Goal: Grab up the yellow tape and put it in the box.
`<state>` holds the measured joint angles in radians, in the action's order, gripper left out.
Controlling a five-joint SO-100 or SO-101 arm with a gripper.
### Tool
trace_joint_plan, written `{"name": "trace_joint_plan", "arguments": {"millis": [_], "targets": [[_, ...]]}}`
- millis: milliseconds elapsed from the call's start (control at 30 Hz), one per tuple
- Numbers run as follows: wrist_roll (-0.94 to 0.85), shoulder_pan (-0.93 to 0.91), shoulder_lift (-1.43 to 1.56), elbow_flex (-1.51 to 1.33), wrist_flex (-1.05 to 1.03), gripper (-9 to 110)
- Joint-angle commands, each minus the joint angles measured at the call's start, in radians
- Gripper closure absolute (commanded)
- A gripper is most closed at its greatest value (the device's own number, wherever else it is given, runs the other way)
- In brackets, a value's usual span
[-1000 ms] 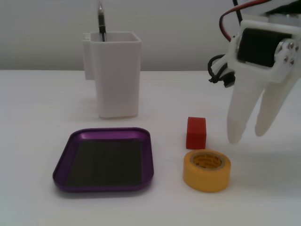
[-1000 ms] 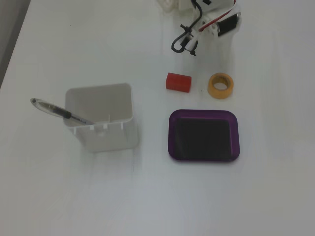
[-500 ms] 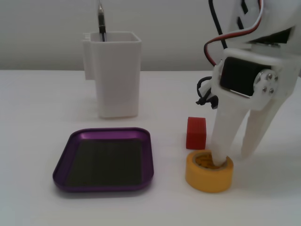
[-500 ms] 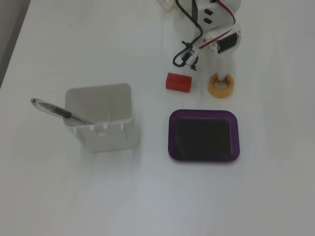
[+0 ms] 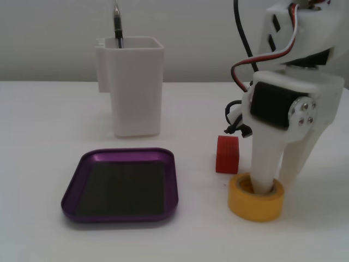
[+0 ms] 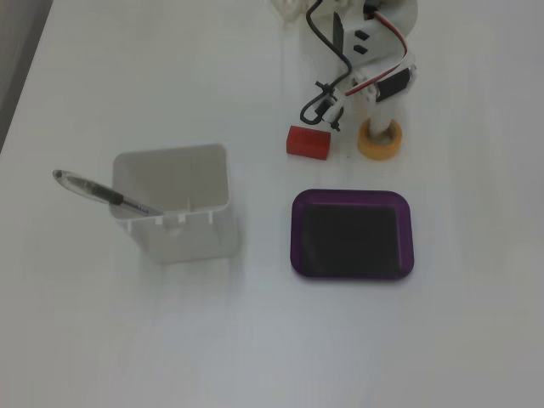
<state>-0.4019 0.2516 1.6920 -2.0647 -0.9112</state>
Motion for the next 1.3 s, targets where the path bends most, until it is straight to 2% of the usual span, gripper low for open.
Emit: {"name": "trace_joint_plan", "arguments": {"millis": [0, 167, 300, 433, 533, 733, 867, 1267], "targets": [[0.005, 0.005, 0.008, 0.026, -0.005, 102], [0.014, -0.003, 0.097, 0.092, -0.057, 102], [0.146, -0.006, 0.241, 0.17, -0.071, 102], [0.302, -0.008, 0.353, 0.242, -0.026, 102], [0.321, -0.012, 0.367, 0.281, 0.066, 102], [0.322, -0.186, 0.173, 0.322, 0.192, 102], [0.328, -0.25, -0.023, 0.436, 0.199, 102], [0.325, -0.267, -0.348, 0.641, 0.196, 102]]}}
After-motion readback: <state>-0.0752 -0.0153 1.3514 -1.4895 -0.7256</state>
